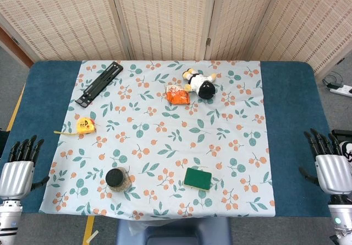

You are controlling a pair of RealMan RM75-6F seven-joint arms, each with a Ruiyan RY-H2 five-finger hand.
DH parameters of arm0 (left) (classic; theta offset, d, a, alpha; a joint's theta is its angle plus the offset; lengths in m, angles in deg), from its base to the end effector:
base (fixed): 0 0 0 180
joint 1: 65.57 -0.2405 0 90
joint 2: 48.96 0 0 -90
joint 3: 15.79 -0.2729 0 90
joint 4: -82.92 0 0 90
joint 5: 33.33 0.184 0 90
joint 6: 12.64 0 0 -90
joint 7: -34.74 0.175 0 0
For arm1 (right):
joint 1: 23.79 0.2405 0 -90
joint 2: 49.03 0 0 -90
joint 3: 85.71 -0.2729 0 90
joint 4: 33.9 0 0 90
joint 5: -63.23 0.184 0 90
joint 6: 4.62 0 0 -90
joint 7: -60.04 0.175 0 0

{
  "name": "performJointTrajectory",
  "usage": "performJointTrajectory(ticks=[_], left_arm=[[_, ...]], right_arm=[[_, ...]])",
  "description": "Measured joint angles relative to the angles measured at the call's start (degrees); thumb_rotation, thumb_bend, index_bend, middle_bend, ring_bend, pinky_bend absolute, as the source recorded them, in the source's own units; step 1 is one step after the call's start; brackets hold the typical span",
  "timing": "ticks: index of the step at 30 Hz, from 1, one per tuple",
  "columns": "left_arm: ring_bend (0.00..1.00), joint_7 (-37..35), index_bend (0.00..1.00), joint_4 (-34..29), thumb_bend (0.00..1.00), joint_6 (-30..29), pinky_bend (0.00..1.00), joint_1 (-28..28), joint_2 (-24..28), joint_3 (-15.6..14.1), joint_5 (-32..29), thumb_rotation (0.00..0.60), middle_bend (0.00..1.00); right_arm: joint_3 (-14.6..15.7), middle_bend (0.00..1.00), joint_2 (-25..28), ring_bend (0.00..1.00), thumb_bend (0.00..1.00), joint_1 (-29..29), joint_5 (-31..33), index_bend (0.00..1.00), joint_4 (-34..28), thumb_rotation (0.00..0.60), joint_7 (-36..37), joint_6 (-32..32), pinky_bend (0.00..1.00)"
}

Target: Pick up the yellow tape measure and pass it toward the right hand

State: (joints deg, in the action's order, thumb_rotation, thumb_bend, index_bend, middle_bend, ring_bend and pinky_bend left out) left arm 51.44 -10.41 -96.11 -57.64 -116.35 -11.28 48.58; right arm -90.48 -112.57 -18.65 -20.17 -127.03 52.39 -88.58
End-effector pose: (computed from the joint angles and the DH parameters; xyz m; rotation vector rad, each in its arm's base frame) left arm -0.3078 0.2324 0.1741 -1.4285 -0.7424 -0.7479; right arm -0.3178 -0.2185 0.1977 1.3839 -0.8130 0.8025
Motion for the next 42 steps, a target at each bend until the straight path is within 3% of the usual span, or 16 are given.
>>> performJointTrajectory(ticks=[21, 32, 42], left_arm=[[0.00, -1.7, 0.04, -0.7, 0.14, 1.1, 0.00, 1.4, 0.6, 0.6, 0.4, 0.600, 0.00], [0.06, -7.0, 0.10, 3.0, 0.15, 12.7, 0.00, 10.8, -0.5, 4.9, -1.8, 0.600, 0.03], [0.07, -10.0, 0.10, 16.7, 0.15, 28.2, 0.00, 22.0, -7.1, 8.6, -9.7, 0.600, 0.04]], right_arm=[[-0.5, 0.09, 0.1, 0.11, 0.26, -0.7, -0.4, 0.01, 1.2, 0.600, 2.4, -1.9, 0.00], [-1.4, 0.09, 1.9, 0.12, 0.26, 0.1, -1.1, 0.02, 0.1, 0.600, 1.9, -2.0, 0.00], [-1.5, 0.09, 2.6, 0.12, 0.26, -0.1, -1.3, 0.02, -0.2, 0.600, 2.3, -2.6, 0.00]])
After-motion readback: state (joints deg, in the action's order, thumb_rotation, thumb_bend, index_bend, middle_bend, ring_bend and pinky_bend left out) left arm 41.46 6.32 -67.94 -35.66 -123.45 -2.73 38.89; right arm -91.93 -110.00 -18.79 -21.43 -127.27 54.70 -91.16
